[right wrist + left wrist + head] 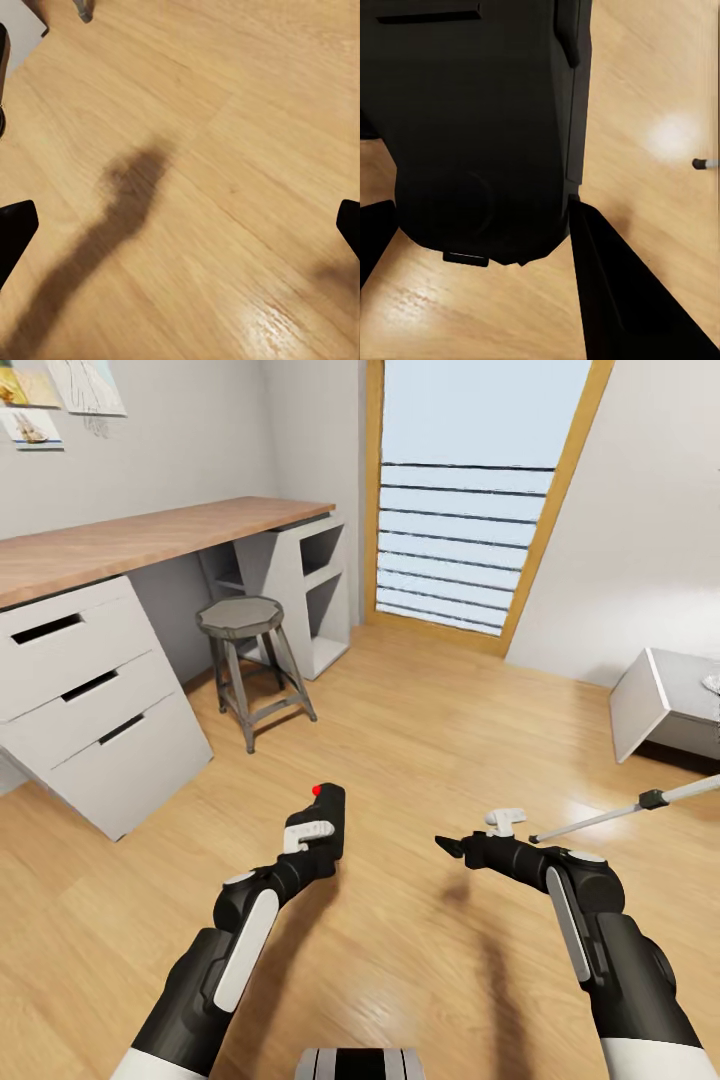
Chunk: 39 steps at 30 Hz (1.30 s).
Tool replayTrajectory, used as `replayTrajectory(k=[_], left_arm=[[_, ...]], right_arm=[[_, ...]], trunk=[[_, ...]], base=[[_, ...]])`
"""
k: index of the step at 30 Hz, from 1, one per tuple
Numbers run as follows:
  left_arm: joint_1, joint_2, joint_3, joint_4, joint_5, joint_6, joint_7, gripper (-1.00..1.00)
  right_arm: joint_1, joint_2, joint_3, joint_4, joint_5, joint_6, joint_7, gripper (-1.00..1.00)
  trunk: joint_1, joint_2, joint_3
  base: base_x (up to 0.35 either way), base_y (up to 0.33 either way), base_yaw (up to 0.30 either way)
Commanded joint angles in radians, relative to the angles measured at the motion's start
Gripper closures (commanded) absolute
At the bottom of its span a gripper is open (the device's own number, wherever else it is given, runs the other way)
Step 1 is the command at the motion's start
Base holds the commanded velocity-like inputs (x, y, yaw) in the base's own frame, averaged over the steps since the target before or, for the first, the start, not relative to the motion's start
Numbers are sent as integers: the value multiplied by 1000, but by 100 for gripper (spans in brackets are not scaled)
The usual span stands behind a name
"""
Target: Attach the digital camera to the camera tripod in the bedroom.
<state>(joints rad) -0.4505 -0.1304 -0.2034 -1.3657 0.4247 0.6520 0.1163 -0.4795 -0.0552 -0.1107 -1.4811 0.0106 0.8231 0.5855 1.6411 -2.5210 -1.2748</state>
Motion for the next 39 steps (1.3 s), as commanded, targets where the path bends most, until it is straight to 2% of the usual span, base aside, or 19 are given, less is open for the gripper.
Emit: replayTrajectory(k=[1,6,39], left_arm=[[0,0,-1,1,8,-2,9,100],[0,-1,-1,25,7,-29,11,100],[0,-1,-1,31,9,-32,14,100]], right_arm=[[-1,0,-1,-1,2,5,5,-100],[-1,-1,-1,-1,1,7,5,-100],[-1,-2,-1,-1,1,8,5,-100]], trunk=[[-1,0,3],[-3,1,23],[-18,9,150]], base=[[0,0,0],[0,0,0],[0,0,0]])
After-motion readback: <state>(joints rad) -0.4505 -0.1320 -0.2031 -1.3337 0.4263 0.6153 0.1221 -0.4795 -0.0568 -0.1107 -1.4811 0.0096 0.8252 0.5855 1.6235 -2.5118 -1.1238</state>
